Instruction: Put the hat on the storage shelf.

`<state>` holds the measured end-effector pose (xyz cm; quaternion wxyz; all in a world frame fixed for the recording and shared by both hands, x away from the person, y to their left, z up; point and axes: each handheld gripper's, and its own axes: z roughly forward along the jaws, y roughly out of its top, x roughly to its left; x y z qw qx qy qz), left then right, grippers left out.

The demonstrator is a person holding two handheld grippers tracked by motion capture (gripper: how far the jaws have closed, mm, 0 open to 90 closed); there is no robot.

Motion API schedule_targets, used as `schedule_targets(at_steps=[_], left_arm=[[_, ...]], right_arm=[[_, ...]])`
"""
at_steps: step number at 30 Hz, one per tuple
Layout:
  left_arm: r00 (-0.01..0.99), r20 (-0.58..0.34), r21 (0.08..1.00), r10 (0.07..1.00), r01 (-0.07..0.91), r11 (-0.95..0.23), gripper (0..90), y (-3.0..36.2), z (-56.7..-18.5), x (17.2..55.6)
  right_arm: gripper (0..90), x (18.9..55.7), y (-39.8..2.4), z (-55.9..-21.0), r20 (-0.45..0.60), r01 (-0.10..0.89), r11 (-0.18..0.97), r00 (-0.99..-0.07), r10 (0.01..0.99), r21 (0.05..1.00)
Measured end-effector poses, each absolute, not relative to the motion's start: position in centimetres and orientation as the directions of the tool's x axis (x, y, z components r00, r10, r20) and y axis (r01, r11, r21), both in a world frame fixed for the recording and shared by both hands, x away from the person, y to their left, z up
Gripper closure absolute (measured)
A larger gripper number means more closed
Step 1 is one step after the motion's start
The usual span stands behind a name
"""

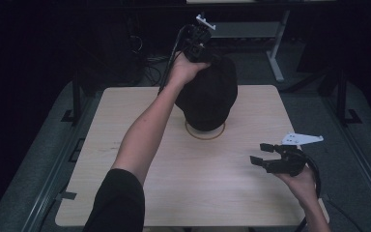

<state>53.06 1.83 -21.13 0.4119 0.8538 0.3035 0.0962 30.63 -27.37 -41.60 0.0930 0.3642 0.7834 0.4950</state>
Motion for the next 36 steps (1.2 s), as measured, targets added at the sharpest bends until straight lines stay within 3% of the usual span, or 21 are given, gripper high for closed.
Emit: schedule_targets(at_steps=[1,2,6,36], left_arm=[[0.791,-0.076,0.762,0.607,0.439,-0.476,70.8,1.7,-21.3,53.1],[0.782,-0.067,0.761,0.62,0.442,-0.475,59.6,1.8,-21.3,53.2],[0.782,-0.049,0.771,0.621,0.425,-0.475,53.7,2.3,-21.2,53.0],[0.763,-0.048,0.807,0.644,0.41,-0.426,41.8,10.5,-22.5,47.8]], right_arm=[[25.9,30.6,-27.4,-41.6,0.215,0.479,0.245,-0.717,0.663,0.843],[25.9,30.6,-27.5,-41.6,0.22,0.483,0.238,-0.712,0.667,0.843],[25.9,30.7,-27.8,-41.6,0.221,0.483,0.232,-0.709,0.67,0.844],[23.7,30.9,-27.0,-42.0,0.197,0.508,0.265,-0.684,0.702,0.82]])
